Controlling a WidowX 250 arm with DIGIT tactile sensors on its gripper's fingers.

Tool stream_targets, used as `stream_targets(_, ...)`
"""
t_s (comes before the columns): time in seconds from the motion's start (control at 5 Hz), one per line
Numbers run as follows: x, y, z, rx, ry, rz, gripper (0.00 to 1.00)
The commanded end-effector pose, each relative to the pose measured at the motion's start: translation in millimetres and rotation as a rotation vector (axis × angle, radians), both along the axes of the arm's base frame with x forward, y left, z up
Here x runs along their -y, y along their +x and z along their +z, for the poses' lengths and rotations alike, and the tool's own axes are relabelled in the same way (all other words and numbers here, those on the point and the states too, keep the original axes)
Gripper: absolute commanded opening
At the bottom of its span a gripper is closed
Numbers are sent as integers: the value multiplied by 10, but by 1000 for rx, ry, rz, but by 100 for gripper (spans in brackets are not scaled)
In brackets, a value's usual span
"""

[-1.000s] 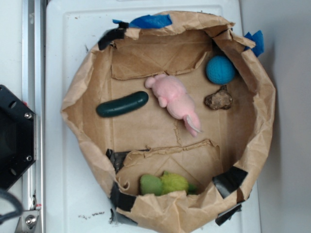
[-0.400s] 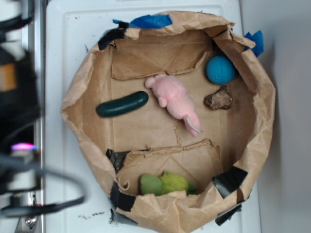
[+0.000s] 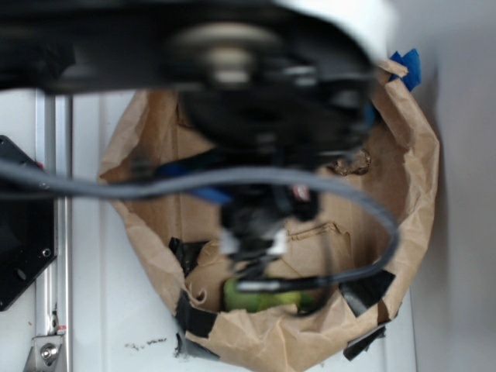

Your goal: Grab the plastic pickle.

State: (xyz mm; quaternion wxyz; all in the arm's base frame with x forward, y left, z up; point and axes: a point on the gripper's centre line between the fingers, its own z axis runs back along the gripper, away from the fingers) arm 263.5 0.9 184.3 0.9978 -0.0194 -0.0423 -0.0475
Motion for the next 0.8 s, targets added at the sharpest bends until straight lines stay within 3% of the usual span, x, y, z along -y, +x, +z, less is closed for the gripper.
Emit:
stream_targets(0.0, -295, 50, -557, 85, -49, 124, 100)
stream_targets(0.2, -280, -158, -696, 82, -12, 105, 100)
stream_targets(0.4, -291, -219, -833, 88, -15, 150, 100)
stream_targets(0.6, -331, -225, -1006, 48, -31, 178, 100)
